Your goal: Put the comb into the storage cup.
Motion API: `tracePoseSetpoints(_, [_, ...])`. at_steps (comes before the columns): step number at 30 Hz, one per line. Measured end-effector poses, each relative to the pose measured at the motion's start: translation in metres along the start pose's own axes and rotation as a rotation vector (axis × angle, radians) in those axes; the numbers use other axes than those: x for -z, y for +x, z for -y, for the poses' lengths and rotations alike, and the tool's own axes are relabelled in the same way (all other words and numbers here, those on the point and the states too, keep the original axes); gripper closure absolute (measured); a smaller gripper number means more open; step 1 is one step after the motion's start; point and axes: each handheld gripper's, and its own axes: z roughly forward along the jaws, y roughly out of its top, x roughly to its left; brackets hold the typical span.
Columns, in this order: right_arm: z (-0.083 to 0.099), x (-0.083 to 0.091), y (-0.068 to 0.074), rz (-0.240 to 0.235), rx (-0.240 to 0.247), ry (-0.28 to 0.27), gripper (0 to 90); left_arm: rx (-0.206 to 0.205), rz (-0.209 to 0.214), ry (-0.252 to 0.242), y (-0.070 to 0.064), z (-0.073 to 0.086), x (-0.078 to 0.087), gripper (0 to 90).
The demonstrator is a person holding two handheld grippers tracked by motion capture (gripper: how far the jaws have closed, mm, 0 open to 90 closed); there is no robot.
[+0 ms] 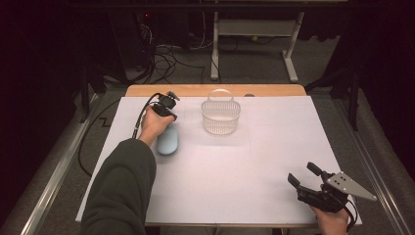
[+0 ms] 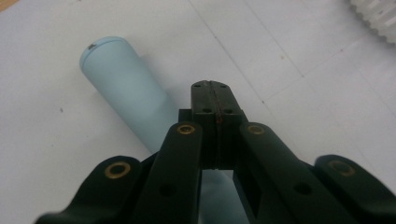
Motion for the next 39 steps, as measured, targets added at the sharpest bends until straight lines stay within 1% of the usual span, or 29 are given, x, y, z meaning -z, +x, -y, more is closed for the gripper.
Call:
tracePoseSetpoints(16, [0.0, 0.0, 0.001, 0.001, 0.005, -0.001, 19.5, 0.006, -0.016, 0.012, 0.006, 0.008, 0.003, 90.0])
tracePoseSetpoints(19, [0.0, 0.0, 0.001, 0.001, 0.005, -0.001, 19.4, 0.011, -0.019, 0.006, 0.007, 0.01, 0.004, 90.0])
tracePoseSetpoints(22, [0.0, 0.0, 0.001, 0.001, 0.005, -0.002, 19.4, 0.024, -0.019, 0.002, 0.01, 0.014, 0.003, 90.0])
tracePoseSetpoints(26, [0.0, 0.0, 0.001, -0.001, 0.008, 0.001, 19.5, 0.031, -0.026, 0.012, 0.013, 0.019, 0.004, 90.0])
tracePoseSetpoints(28, [0.0, 0.0, 0.001, 0.0, 0.008, 0.001, 19.4, 0.028, -0.034, 0.017, 0.013, 0.021, 0.006, 90.0])
tracePoseSetpoints(31, [0.0, 0.0, 0.001, -0.003, 0.011, -0.001, 19.5, 0.022, -0.036, 0.012, 0.012, 0.024, 0.009, 90.0])
tracePoseSetpoints(34, [0.0, 0.0, 0.001, -0.004, 0.01, 0.002, 19.5, 0.039, -0.033, 0.001, 0.014, 0.03, 0.01, 90.0])
tracePoseSetpoints(39, [-0.001, -0.001, 0.002, -0.004, 0.015, -0.001, 19.5, 0.033, -0.042, 0.012, 0.016, 0.036, 0.014, 90.0])
